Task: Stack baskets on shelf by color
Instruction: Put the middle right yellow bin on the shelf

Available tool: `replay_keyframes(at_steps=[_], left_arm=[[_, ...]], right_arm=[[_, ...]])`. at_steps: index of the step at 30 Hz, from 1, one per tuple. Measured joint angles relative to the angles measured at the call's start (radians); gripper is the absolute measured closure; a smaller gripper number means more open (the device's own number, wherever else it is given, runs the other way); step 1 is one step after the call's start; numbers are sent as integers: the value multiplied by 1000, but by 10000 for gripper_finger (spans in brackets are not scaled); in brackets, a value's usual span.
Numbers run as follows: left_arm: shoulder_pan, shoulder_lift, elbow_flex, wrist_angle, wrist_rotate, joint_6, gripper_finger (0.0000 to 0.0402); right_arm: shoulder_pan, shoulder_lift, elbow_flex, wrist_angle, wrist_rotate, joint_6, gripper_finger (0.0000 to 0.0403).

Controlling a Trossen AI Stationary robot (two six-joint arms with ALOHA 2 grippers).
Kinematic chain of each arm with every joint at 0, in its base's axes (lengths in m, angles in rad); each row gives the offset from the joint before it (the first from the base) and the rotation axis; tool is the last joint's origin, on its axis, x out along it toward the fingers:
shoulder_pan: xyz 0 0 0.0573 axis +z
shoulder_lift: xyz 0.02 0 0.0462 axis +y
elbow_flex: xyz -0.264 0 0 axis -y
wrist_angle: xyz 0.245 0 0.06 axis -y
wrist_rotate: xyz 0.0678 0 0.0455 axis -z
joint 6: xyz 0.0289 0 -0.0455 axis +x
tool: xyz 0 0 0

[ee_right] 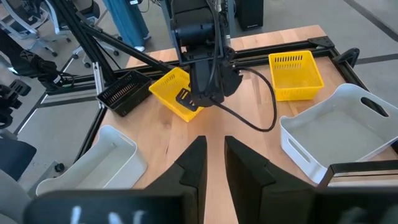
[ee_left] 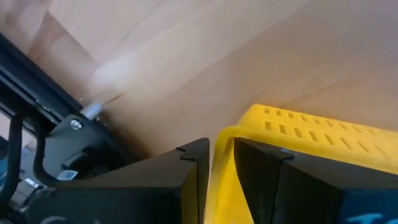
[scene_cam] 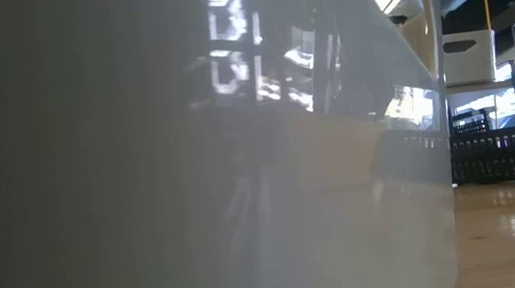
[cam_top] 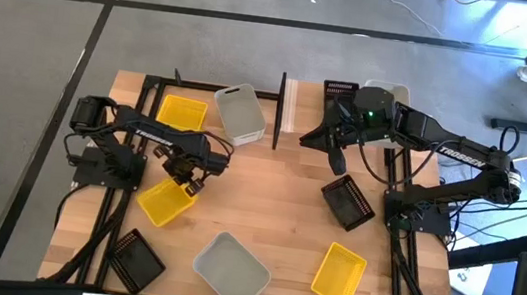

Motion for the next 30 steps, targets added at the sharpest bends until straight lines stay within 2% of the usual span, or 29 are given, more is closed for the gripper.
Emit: replay_keyframes(at_steps=[10,16,22,27,30], left_arm=[[0,0,0,60,-3,3,337],[0,-2,1,98,38,53,388],[-1,-3,24,108,42,57,398],[-12,-16,108,99,-38,70,400],[-24,-16,190,79,-126,70,400]], right_arm=[[0,0,0,-1,0,0,348],[0,0,0,-1,0,-7,348],[0,0,0,-1,0,-27,348],[0,0,0,-1,1,-78,348],[0,0,0,0,8,-91,348]])
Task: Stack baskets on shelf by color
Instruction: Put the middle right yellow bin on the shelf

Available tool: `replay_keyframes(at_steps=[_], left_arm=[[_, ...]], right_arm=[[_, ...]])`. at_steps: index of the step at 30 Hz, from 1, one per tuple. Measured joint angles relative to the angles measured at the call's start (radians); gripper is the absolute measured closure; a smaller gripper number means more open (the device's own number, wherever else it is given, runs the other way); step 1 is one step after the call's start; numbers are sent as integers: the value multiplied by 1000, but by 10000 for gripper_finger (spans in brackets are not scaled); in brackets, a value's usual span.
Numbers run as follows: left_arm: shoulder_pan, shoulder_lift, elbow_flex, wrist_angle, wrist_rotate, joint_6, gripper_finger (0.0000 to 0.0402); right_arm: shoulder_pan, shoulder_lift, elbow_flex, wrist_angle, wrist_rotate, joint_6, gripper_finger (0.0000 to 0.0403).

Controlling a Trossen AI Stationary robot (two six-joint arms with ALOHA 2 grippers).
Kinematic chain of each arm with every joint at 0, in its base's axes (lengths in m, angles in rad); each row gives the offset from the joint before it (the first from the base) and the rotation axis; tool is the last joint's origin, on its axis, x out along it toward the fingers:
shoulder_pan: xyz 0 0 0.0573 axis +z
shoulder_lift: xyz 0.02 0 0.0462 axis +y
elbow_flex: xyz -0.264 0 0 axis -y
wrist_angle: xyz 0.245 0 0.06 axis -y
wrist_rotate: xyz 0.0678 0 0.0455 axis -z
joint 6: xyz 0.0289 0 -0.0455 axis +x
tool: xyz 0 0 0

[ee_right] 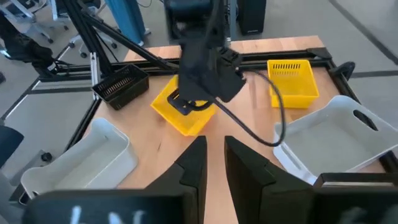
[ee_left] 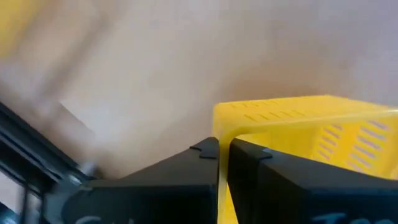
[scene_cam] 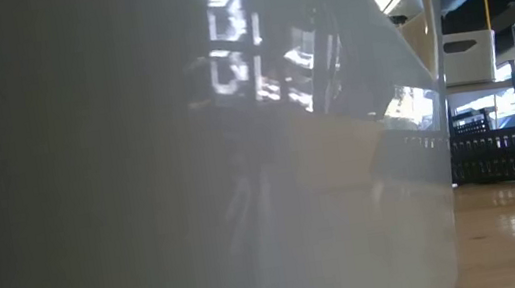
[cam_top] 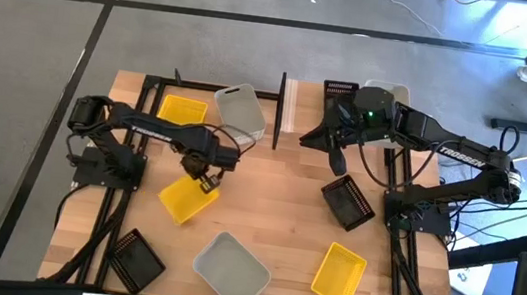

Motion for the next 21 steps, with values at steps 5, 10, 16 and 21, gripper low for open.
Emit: replay_keyframes(at_steps=[5,10,16,21], left_arm=[[-15,1,145,-33,-158,9,401],[4,1,322,-179,-350,9,401],[37,0,495,-230,-577,85,401],[71,0,575,-188,-708,206,401]], right_arm=[[15,0,0,0,45,-70,348],[48,-1,0,0,160,-123,348],[101,-2,0,4,375,-169,348],[127,3,-1,30,412,-171,348]])
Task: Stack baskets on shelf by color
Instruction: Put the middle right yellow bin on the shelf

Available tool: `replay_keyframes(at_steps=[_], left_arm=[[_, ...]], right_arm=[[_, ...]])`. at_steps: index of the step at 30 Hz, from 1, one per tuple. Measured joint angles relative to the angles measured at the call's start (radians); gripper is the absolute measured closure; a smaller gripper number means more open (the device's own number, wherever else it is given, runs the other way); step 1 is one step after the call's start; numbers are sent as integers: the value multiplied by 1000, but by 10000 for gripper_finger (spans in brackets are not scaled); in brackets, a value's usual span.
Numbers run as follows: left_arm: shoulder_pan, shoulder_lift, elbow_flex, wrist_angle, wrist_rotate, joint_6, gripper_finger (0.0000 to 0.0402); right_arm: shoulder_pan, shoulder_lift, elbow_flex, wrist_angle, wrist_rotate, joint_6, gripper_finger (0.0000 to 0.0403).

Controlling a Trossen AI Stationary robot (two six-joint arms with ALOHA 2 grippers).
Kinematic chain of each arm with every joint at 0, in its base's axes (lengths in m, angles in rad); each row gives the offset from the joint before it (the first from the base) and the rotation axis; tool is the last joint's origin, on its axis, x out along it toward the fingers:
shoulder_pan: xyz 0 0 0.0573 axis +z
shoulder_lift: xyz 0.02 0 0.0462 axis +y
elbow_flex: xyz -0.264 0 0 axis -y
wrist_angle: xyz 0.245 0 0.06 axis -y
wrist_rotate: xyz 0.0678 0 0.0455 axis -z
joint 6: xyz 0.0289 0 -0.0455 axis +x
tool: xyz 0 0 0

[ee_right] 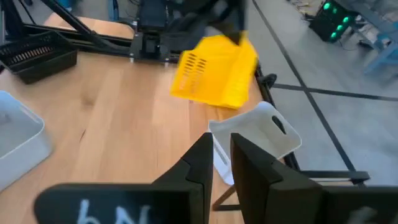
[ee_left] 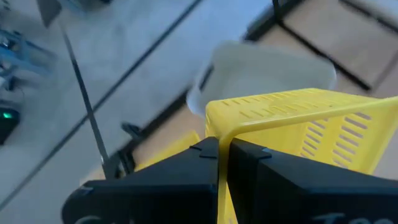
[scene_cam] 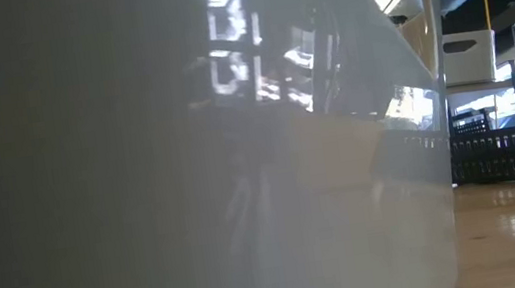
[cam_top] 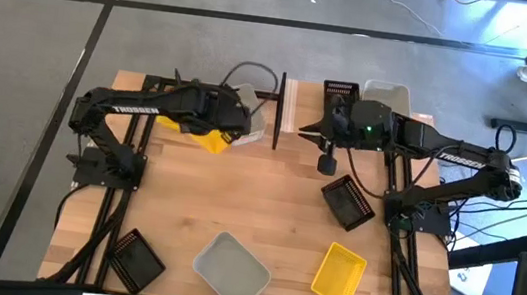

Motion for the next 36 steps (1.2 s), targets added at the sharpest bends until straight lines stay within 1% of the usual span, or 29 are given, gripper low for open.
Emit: replay_keyframes(at_steps=[5,8,10,14,18,21,23,30,36], left_arm=[[22,0,49,65,-63,112,401],[26,0,59,148,-70,188,401],[26,0,59,205,-71,237,401],[25,0,59,279,-69,300,401],[26,0,59,326,-70,331,401],[25,0,59,334,-66,336,401],[25,0,59,335,-65,336,401],[25,0,59,366,-64,336,401],[25,0,59,366,-62,349,401]], right_arm=[[3,14,0,82,3,33,348],[3,36,1,99,29,31,346],[3,57,1,115,53,30,341],[3,98,1,139,54,20,318],[3,127,1,197,64,0,291],[3,140,1,265,126,1,279],[3,148,1,304,150,0,278],[3,195,1,341,151,56,277],[3,236,1,347,231,51,277]])
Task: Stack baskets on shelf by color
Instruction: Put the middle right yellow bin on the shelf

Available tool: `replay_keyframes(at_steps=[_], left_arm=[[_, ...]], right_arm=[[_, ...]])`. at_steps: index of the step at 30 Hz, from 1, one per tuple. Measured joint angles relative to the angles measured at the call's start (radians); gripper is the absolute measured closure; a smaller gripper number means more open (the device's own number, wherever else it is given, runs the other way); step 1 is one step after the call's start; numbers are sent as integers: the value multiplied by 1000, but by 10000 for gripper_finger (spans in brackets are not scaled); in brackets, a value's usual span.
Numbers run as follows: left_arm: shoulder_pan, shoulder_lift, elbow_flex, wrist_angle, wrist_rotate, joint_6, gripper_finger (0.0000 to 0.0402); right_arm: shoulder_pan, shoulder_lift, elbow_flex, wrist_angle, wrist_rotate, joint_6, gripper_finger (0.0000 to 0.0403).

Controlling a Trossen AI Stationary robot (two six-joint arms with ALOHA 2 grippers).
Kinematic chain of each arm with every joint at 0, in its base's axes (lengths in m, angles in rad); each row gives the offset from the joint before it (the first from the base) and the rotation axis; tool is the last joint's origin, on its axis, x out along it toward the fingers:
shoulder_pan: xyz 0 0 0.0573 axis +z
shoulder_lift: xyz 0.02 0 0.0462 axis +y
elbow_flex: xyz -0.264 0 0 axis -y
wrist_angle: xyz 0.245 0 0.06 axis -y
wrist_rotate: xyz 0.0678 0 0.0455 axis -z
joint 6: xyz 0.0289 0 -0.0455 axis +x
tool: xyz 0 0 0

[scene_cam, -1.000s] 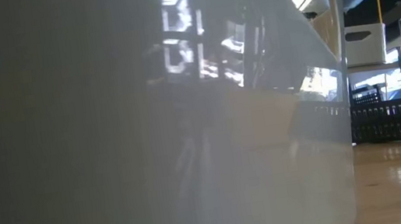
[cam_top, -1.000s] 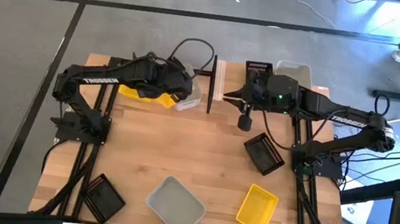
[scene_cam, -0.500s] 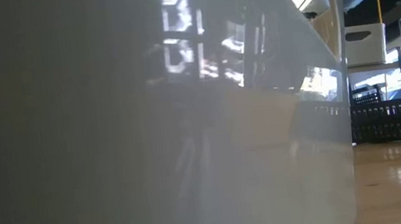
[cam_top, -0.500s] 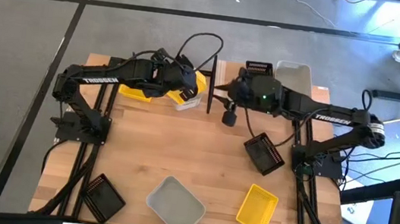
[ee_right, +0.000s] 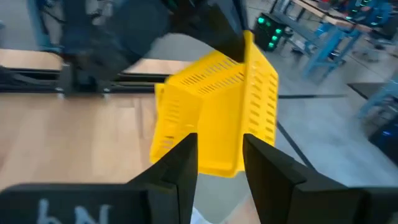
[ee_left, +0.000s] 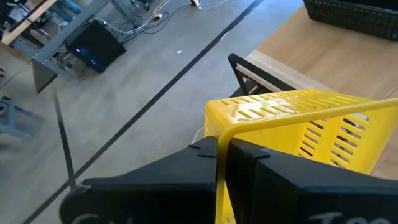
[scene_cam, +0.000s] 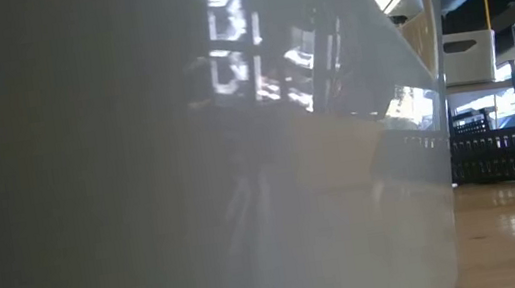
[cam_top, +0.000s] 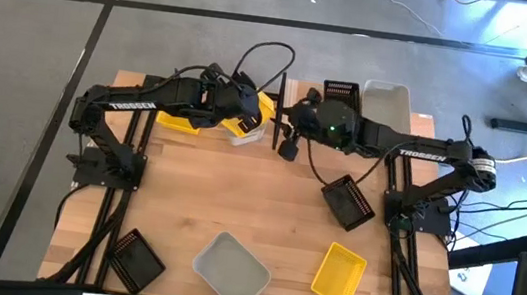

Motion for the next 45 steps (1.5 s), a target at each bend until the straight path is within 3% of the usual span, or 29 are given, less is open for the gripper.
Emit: replay_keyframes(at_steps=[24,28,34,45], left_arm=[[-28,0,0,6,48,-2,401],[-27,0,0,6,49,-3,401],[-28,0,0,5,51,-5,401],[-21,0,0,13,55,-29,385]], right_arm=[[-4,98,1,17,69,-48,278],[-4,103,1,25,93,-47,308],[-5,103,2,35,106,-47,391],[-4,103,1,51,139,-45,397]])
